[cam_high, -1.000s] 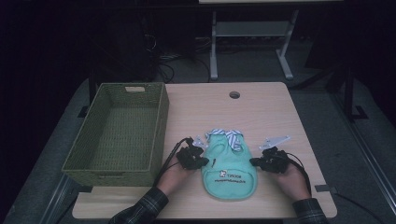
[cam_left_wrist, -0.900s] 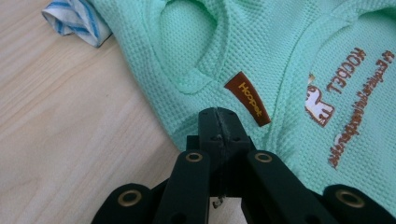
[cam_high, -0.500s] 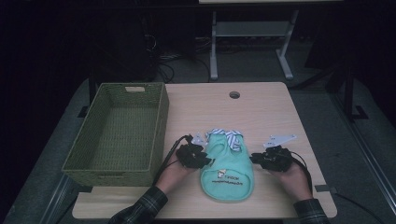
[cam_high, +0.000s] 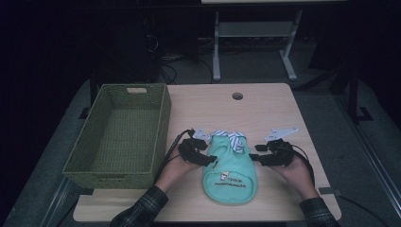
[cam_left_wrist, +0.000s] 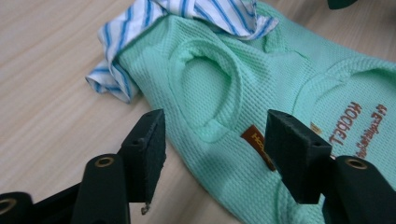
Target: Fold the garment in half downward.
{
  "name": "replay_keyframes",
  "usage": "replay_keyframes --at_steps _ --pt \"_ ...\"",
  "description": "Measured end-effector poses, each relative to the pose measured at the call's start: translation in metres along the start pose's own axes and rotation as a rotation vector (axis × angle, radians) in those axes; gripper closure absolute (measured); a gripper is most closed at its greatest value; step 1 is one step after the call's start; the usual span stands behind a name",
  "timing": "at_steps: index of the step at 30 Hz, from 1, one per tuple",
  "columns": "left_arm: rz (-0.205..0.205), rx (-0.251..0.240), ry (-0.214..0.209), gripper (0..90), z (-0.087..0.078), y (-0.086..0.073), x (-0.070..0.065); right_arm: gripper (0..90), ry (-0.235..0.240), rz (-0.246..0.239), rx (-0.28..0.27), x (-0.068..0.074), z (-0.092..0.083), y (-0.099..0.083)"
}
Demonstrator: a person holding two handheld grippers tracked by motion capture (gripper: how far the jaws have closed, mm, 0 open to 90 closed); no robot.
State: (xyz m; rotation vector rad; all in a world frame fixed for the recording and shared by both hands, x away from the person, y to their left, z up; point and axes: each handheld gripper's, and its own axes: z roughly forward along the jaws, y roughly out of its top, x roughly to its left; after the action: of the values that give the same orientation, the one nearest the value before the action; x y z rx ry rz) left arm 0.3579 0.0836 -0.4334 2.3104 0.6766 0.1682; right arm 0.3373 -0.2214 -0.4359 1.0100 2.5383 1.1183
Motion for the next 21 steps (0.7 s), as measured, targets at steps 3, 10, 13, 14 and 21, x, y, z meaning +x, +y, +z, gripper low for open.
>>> replay_keyframes --at_steps 3,10,13,14,21 --pt "-0.003 -0.014 0.006 36.9 -0.001 0.003 0.004 49.8 -0.002 -0.008 -0.009 -0.003 0.000 0.006" --pt "-0.006 -0.026 0.019 37.1 -0.001 0.014 0.011 49.0 -0.006 -0.011 -0.015 -0.013 0.001 0.020" --pt "0.005 -0.020 0.030 37.5 0.000 0.020 0.014 49.2 -0.003 -0.004 -0.024 -0.018 0.004 0.026" --pt "0.007 -0.022 0.036 37.6 0.001 0.022 0.015 49.2 -0.005 -0.004 -0.022 -0.020 0.005 0.028" --pt "0.006 -0.012 0.078 37.4 0.012 0.034 0.024 50.4 -0.019 0.004 -0.009 -0.033 0.016 0.042"
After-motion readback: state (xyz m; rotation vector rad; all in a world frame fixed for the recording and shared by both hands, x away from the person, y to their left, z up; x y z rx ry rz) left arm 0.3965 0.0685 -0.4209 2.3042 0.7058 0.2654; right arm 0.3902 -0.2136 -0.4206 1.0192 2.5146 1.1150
